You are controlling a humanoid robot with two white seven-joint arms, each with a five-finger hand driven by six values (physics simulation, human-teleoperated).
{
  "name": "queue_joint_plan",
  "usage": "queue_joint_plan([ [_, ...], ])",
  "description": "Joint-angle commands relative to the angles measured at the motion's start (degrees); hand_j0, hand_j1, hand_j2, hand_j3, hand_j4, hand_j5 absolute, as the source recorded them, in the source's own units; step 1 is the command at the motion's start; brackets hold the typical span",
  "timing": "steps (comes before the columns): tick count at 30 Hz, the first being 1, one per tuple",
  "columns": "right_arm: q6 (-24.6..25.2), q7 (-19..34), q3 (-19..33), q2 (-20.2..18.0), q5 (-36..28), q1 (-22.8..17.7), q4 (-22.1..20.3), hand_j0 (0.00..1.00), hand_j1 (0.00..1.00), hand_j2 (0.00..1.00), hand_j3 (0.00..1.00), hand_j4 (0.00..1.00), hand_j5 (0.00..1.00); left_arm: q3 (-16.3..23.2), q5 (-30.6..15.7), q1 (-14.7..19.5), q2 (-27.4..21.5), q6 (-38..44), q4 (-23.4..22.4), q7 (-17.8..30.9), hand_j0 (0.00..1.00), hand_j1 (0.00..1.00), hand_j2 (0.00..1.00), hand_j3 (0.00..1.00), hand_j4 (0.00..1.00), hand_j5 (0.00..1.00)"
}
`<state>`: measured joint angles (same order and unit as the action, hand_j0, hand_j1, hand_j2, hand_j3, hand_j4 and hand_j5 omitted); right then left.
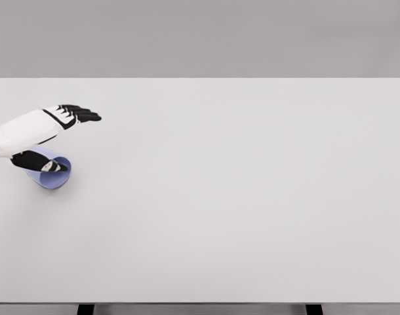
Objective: Flip the cup with left arm and place it on the table
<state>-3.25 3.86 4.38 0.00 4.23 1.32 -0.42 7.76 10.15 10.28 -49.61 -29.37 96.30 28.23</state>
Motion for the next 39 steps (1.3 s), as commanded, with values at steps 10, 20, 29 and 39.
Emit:
queue_joint_plan([
  [10, 0.0, -0.2, 0.0, 0.0, 0.0, 0.0, 0.1, 1.00, 1.00, 1.00, 1.00, 1.00, 1.00, 0.2, 8.0, 0.0, -1.1, -5.6, -0.4, 0.2, 1.00, 1.00, 1.00, 1.00, 1.00, 1.00],
  [20, 0.0, -0.2, 0.0, 0.0, 0.0, 0.0, 0.1, 1.00, 1.00, 1.00, 1.00, 1.00, 1.00, 8.8, 2.8, 3.3, -20.4, -5.6, -8.5, 0.0, 1.00, 1.00, 1.00, 1.00, 1.00, 1.00],
  [29, 0.0, -0.2, 0.1, 0.0, 0.0, 0.0, 0.1, 1.00, 1.00, 1.00, 1.00, 1.00, 1.00, 13.9, 5.2, 6.7, -13.8, 2.5, -9.1, 0.0, 1.00, 1.00, 1.00, 1.00, 1.00, 1.00],
  [39, 0.0, -0.1, 0.1, 0.0, 0.0, 0.0, 0.1, 1.00, 1.00, 1.00, 1.00, 1.00, 1.00, 18.2, 13.8, 10.1, -9.0, 2.4, -12.0, -0.3, 1.00, 1.00, 1.00, 1.00, 1.00, 1.00],
])
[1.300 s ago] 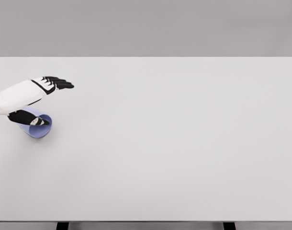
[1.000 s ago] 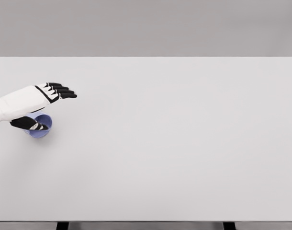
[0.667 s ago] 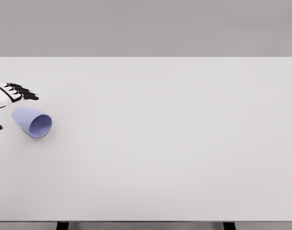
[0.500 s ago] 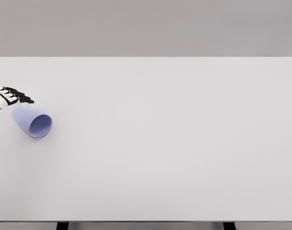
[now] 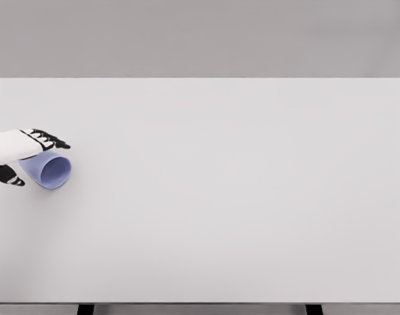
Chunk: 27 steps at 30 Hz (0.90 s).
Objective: Flip the cup with left arm and place it on the table
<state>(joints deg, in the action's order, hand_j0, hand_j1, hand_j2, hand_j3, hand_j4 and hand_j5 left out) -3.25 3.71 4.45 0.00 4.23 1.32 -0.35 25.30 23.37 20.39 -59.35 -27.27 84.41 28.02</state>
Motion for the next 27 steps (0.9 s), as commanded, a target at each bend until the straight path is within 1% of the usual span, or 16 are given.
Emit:
queue_joint_plan([
  [1, 0.0, 0.0, -0.1, 0.0, 0.0, 0.0, 0.0, 1.00, 1.00, 1.00, 1.00, 1.00, 1.00, 0.6, 0.5, 0.0, 0.9, 0.3, -0.4, -0.1, 1.00, 1.00, 1.00, 1.00, 1.00, 1.00],
  [5, 0.0, 0.0, 0.0, 0.0, 0.0, 0.0, 0.0, 1.00, 1.00, 1.00, 1.00, 1.00, 1.00, 0.6, 0.8, 0.4, 1.2, 0.3, -0.7, -0.1, 1.00, 1.00, 1.00, 1.00, 1.00, 1.00],
  [7, 0.0, 0.1, -0.1, 0.0, 0.0, 0.0, 0.0, 1.00, 1.00, 1.00, 1.00, 1.00, 1.00, 0.9, 1.0, 0.4, 2.3, 0.3, -1.8, -0.1, 1.00, 1.00, 1.00, 1.00, 1.00, 1.00],
  [10, 0.0, 0.0, 0.0, 0.0, 0.0, 0.0, 0.0, 1.00, 1.00, 1.00, 1.00, 1.00, 1.00, 1.0, 2.8, 0.7, 3.4, 0.3, -2.6, -0.1, 1.00, 1.00, 1.00, 1.00, 1.00, 1.00],
  [23, 0.0, 0.0, 0.0, 0.0, 0.0, 0.0, 0.0, 1.00, 1.00, 1.00, 1.00, 1.00, 1.00, 1.0, 3.2, 0.8, 3.7, 0.3, -3.1, -0.1, 1.00, 1.00, 1.00, 1.00, 1.00, 1.00],
  [24, 0.0, 0.0, -0.1, 0.0, 0.0, 0.0, 0.0, 1.00, 1.00, 1.00, 1.00, 1.00, 1.00, 1.0, 4.3, 0.8, 4.0, 0.4, -3.1, -0.1, 0.97, 0.97, 0.97, 0.97, 0.97, 0.97],
  [25, 0.0, 0.1, 0.0, 0.0, 0.0, 0.0, 0.0, 1.00, 1.00, 1.00, 1.00, 1.00, 1.00, 1.0, 4.4, 0.8, 4.7, 0.4, -3.1, -0.1, 0.92, 0.92, 0.92, 0.92, 0.92, 0.92],
  [27, 0.0, 0.0, -0.1, 0.0, 0.0, 0.0, 0.0, 1.00, 1.00, 1.00, 1.00, 1.00, 1.00, 1.3, 4.5, 0.9, 4.7, 0.3, -3.1, -0.1, 0.85, 0.85, 0.85, 0.85, 0.85, 0.85],
])
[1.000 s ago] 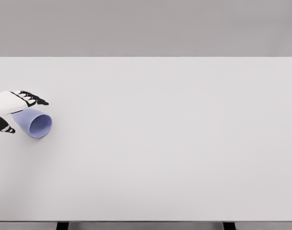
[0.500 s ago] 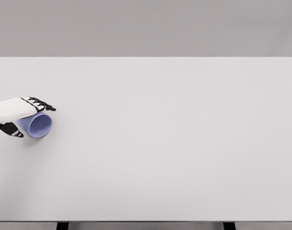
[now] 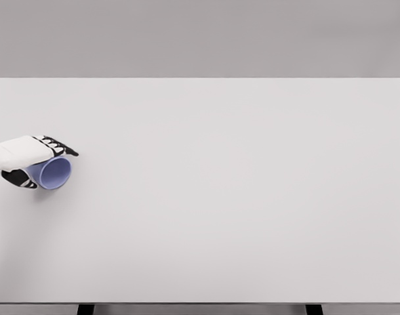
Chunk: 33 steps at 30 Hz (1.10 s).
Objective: Flip the cup with left arm and place it on the table
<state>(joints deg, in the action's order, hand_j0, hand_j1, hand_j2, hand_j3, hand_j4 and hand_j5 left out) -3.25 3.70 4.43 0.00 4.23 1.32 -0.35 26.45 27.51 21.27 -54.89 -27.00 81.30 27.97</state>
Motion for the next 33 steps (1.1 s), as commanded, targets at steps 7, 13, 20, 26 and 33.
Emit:
queue_joint_plan([
  [7, 0.0, 0.0, 0.1, 0.0, 0.0, 0.0, 0.0, 1.00, 1.00, 1.00, 1.00, 1.00, 1.00, 0.3, 0.3, -0.1, 0.3, 0.0, -0.1, 0.0, 0.52, 0.52, 0.52, 0.52, 0.52, 0.52],
  [13, 0.0, 0.1, 0.0, 0.0, 0.0, 0.0, 0.0, 1.00, 1.00, 1.00, 1.00, 1.00, 1.00, 0.3, -1.4, 0.1, 1.3, -0.6, -0.1, -0.3, 0.41, 0.41, 0.41, 0.41, 0.41, 0.41],
  [20, 0.0, 0.0, 0.1, 0.0, 0.0, 0.0, 0.0, 1.00, 1.00, 1.00, 1.00, 1.00, 1.00, 0.3, -21.3, 1.6, 1.5, 0.2, -0.3, 0.3, 0.33, 0.33, 0.33, 0.33, 0.33, 0.33],
  [26, 0.0, 0.0, 0.1, 0.0, 0.0, 0.0, 0.0, 1.00, 1.00, 1.00, 1.00, 1.00, 1.00, 0.2, -39.2, 2.1, 1.6, 0.7, -0.3, 3.3, 0.33, 0.33, 0.33, 0.33, 0.33, 0.33],
  [33, 0.0, 0.0, 0.1, 0.0, 0.0, 0.0, 0.0, 1.00, 1.00, 1.00, 1.00, 1.00, 1.00, 0.2, -57.7, 3.6, 3.8, 5.1, -0.4, 7.0, 0.34, 0.34, 0.34, 0.34, 0.34, 0.34],
])
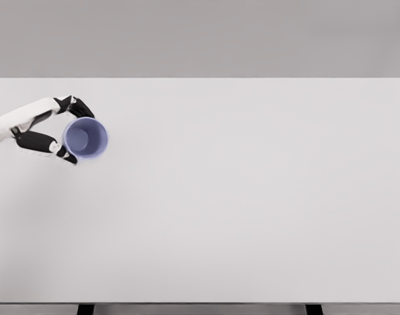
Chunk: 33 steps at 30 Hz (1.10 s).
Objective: Flip the cup with left arm and place it on the table
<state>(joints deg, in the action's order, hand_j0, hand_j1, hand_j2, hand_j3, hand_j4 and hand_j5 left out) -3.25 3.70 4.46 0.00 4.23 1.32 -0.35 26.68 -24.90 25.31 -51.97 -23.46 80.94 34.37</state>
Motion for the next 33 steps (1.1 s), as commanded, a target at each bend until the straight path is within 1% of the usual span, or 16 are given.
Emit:
queue_joint_plan([
  [1, 0.0, 0.0, -0.1, 0.0, 0.0, 0.0, 0.0, 1.00, 1.00, 1.00, 1.00, 1.00, 1.00, 0.0, -7.1, 0.2, 2.2, 4.0, -0.6, 0.6, 0.34, 0.34, 0.34, 0.34, 0.34, 0.34],
  [2, 0.0, 0.0, -0.1, 0.0, 0.0, 0.0, 0.0, 1.00, 1.00, 1.00, 1.00, 1.00, 1.00, 0.0, -8.6, 1.0, 3.8, 6.0, -1.3, 0.6, 0.35, 0.35, 0.35, 0.35, 0.35, 0.35],
  [3, 0.0, 0.0, -0.1, 0.0, 0.0, 0.0, 0.0, 1.00, 1.00, 1.00, 1.00, 1.00, 1.00, 0.0, -9.0, 1.2, 5.0, 6.9, -2.2, 0.6, 0.35, 0.35, 0.35, 0.35, 0.35, 0.35],
  [4, 0.0, 0.0, 0.0, 0.0, 0.0, 0.0, 0.0, 1.00, 1.00, 1.00, 1.00, 1.00, 1.00, 0.0, -9.4, 1.6, 6.9, 8.3, -3.8, 0.6, 0.35, 0.35, 0.35, 0.35, 0.35, 0.35],
  [5, 0.0, 0.0, -0.1, 0.0, 0.0, 0.0, 0.0, 1.00, 1.00, 1.00, 1.00, 1.00, 1.00, 0.1, -10.8, 2.3, 9.2, 9.9, -5.7, 0.6, 0.35, 0.35, 0.35, 0.35, 0.35, 0.35],
  [9, 0.0, 0.1, -0.1, 0.0, 0.0, 0.0, 0.0, 1.00, 1.00, 1.00, 1.00, 1.00, 1.00, 0.1, -15.8, 3.3, 14.1, 14.2, -11.1, 0.6, 0.35, 0.35, 0.35, 0.35, 0.35, 0.35],
  [10, 0.0, 0.0, 0.0, 0.0, 0.0, 0.0, 0.0, 1.00, 1.00, 1.00, 1.00, 1.00, 1.00, 0.1, -16.9, 3.7, 14.9, 15.3, -11.9, 0.6, 0.35, 0.35, 0.35, 0.35, 0.35, 0.35],
  [13, 0.0, 0.0, 0.0, 0.0, 0.0, 0.0, 0.0, 1.00, 1.00, 1.00, 1.00, 1.00, 1.00, 0.1, -18.3, 3.7, 17.3, 19.5, -13.2, 0.6, 0.36, 0.36, 0.36, 0.36, 0.36, 0.36],
  [15, 0.0, 0.0, 0.0, 0.0, 0.0, 0.0, 0.0, 1.00, 1.00, 1.00, 1.00, 1.00, 1.00, 0.1, -21.2, 3.9, 18.3, 23.2, -13.6, 0.6, 0.37, 0.37, 0.37, 0.37, 0.37, 0.37],
  [19, 0.0, 0.0, -0.1, 0.0, 0.0, 0.0, 0.0, 1.00, 1.00, 1.00, 1.00, 1.00, 1.00, 0.2, -21.1, 4.0, 19.1, 23.6, -13.8, 0.6, 0.38, 0.38, 0.38, 0.38, 0.38, 0.38],
  [20, 0.0, 0.0, -0.1, 0.0, 0.0, 0.0, 0.0, 1.00, 1.00, 1.00, 1.00, 1.00, 1.00, 0.2, -21.0, 3.8, 19.1, 23.6, -13.8, 0.6, 0.40, 0.40, 0.40, 0.40, 0.40, 0.40],
  [22, 0.0, 0.0, -0.1, 0.0, 0.0, 0.0, 0.0, 1.00, 1.00, 1.00, 1.00, 1.00, 1.00, 1.8, -20.8, 3.9, 19.1, 23.6, -13.9, 0.6, 0.42, 0.42, 0.42, 0.42, 0.42, 0.42],
  [23, 0.0, 0.0, 0.0, 0.0, 0.0, 0.0, 0.0, 1.00, 1.00, 1.00, 1.00, 1.00, 1.00, 2.3, -20.7, 3.9, 19.3, 23.6, -13.9, 0.6, 0.45, 0.45, 0.45, 0.45, 0.45, 0.45],
  [29, 0.0, 0.0, -0.1, 0.0, 0.0, 0.0, 0.0, 1.00, 1.00, 1.00, 1.00, 1.00, 1.00, 2.6, -20.6, 3.3, 20.2, 23.6, -14.0, 0.6, 0.49, 0.49, 0.49, 0.49, 0.49, 0.49],
  [30, 0.0, 0.0, 0.0, 0.0, 0.0, 0.0, 0.0, 1.00, 1.00, 1.00, 1.00, 1.00, 1.00, 2.6, -20.5, 3.3, 20.2, 23.5, -14.0, 0.6, 0.53, 0.53, 0.53, 0.53, 0.53, 0.53],
  [33, 0.0, 0.0, -0.1, 0.0, 0.0, 0.0, 0.0, 1.00, 1.00, 1.00, 1.00, 1.00, 1.00, 4.1, -20.4, 3.3, 20.4, 23.5, -14.0, 0.6, 0.56, 0.56, 0.56, 0.56, 0.56, 0.56],
])
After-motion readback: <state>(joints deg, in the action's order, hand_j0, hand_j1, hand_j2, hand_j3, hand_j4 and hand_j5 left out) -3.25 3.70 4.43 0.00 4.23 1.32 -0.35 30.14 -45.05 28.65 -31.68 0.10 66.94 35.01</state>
